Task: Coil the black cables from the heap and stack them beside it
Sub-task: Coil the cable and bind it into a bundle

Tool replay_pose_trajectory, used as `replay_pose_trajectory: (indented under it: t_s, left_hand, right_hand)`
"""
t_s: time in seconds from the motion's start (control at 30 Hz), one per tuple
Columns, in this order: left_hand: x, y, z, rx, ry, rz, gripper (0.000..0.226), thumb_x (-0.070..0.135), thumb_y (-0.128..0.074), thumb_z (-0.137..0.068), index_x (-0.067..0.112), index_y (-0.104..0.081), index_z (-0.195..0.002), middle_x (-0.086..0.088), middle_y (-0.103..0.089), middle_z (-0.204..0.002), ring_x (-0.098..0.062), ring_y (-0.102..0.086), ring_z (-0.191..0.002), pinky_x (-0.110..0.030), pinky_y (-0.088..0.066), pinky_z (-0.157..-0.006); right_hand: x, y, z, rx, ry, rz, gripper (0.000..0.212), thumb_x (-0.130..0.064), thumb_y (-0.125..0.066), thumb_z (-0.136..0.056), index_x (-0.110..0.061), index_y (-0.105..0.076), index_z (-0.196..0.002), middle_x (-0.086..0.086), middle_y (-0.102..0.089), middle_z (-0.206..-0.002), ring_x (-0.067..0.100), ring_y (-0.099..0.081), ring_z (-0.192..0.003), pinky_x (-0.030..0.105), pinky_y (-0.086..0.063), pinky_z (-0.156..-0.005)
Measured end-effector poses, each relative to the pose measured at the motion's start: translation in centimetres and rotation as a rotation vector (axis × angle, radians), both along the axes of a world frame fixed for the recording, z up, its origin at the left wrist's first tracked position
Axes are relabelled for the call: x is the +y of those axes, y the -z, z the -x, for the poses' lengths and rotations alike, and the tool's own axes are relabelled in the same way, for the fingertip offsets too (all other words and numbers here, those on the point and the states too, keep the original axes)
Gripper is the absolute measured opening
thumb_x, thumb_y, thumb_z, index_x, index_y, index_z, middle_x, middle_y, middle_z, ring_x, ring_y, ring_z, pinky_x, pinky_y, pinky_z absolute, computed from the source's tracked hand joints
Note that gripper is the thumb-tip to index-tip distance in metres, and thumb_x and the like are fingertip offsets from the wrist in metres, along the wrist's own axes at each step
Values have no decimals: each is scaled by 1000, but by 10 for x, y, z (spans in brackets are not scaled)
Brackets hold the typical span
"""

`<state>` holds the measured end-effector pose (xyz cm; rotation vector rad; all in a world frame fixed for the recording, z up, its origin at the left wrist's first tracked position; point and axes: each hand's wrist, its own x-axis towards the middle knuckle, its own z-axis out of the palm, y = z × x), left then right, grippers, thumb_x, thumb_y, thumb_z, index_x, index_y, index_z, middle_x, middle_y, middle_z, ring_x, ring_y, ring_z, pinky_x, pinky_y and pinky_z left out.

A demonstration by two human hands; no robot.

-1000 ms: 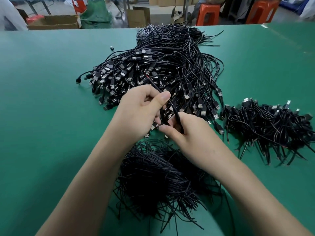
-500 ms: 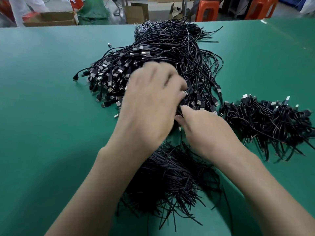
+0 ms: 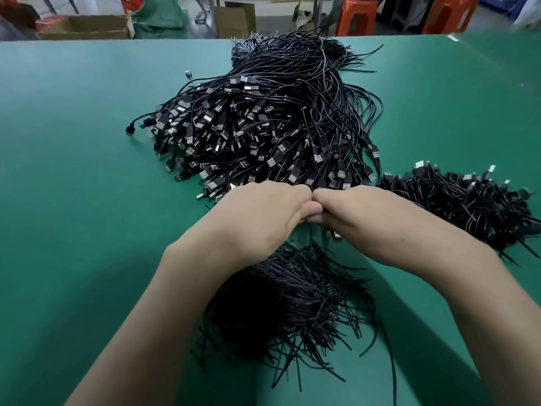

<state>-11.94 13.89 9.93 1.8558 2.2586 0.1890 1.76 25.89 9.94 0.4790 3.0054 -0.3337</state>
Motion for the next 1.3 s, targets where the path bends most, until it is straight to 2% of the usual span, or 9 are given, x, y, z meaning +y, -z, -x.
replay_pose_trajectory:
  t_s: [0.17, 0.23, 0.43, 0.63, 0.83, 0.93, 1.03, 1.2, 1.3]
  left_hand:
    - [-5, 2, 11, -333, -55, -196, 36, 47, -33, -106, 28, -46, -77, 9, -53, -69, -9, -47, -62, -34, -41, -63]
    - [-7, 3, 13, -545, -116, -303, 38, 40, -36, -110, 25, -50, -78, 11, -48, -66, -10, -41, -59, -30, -37, -56]
    - [3, 6, -3, -1169, -202, -320, 39, 37, -35, -113, 21, -50, -81, 15, -42, -62, -2, -33, -52, -13, -30, -48]
    - [9, 13, -19, -1519, -229, -230, 38, 41, -40, -112, 20, -53, -82, 12, -44, -62, -3, -33, -52, -19, -24, -48]
    - [11, 12, -25, -1539, -210, -282, 24, 36, -44, -108, 26, -66, -108, 10, -53, -67, -5, -45, -58, -22, -40, -58]
    - [6, 2, -16, -1174, -210, -233, 42, 33, -39, -113, 5, -71, -111, 3, -69, -80, -12, -60, -72, -31, -48, -74]
    - [-3, -4, 0, -656, -276, -280, 33, 46, -49, -106, 30, -77, -112, -6, -76, -100, -14, -65, -80, -36, -54, -81]
    - [-4, -9, 2, -927, -51, -463, 41, 24, -38, -111, 11, -52, -147, 4, -61, -142, 0, -57, -129, -26, -47, -109]
    - [-1, -4, 2, -955, 1, -481, 32, 19, -35, -109, 4, -64, -108, -7, -68, -110, -15, -63, -108, -41, -49, -104]
  right_hand:
    - [10, -16, -16, 270, 136, 455, 36, -66, -58, -80, -37, -60, -103, -10, -72, -75, 2, -64, -58, 13, -46, -53]
    - [18, -16, -27, 419, 219, 623, 55, -72, -56, -75, -41, -58, -120, -12, -76, -85, 8, -71, -65, 19, -54, -57]
    - [-3, 11, -13, 664, 148, 907, 35, -41, -44, -104, -21, -66, -124, -7, -72, -101, 8, -64, -94, 31, -54, -80]
    - [-21, 14, 6, 876, 312, 920, 32, -37, -46, -103, -27, -76, -108, 9, -73, -92, 20, -65, -79, 30, -56, -75]
    - [-30, 11, 15, 919, 349, 1063, 42, -38, -40, -109, -27, -65, -78, 13, -75, -96, 15, -52, -45, 40, -53, -42]
    - [-24, 9, 16, 1021, 367, 1002, 39, -38, -37, -109, -18, -52, -80, 4, -78, -93, 23, -63, -52, 36, -52, -49]
    - [-15, 6, 17, 1122, 406, 879, 39, -37, -34, -111, -19, -47, -79, 3, -76, -78, 21, -71, -70, 40, -57, -70]
    - [-18, -3, 20, 992, 300, 1042, 39, -36, -36, -111, -18, -46, -78, -9, -41, -53, 16, -42, -45, 32, -43, -45]
    - [-24, -6, 18, 828, 236, 1233, 40, -39, -36, -110, -21, -43, -75, -11, -33, -55, 11, -29, -47, 20, -26, -42]
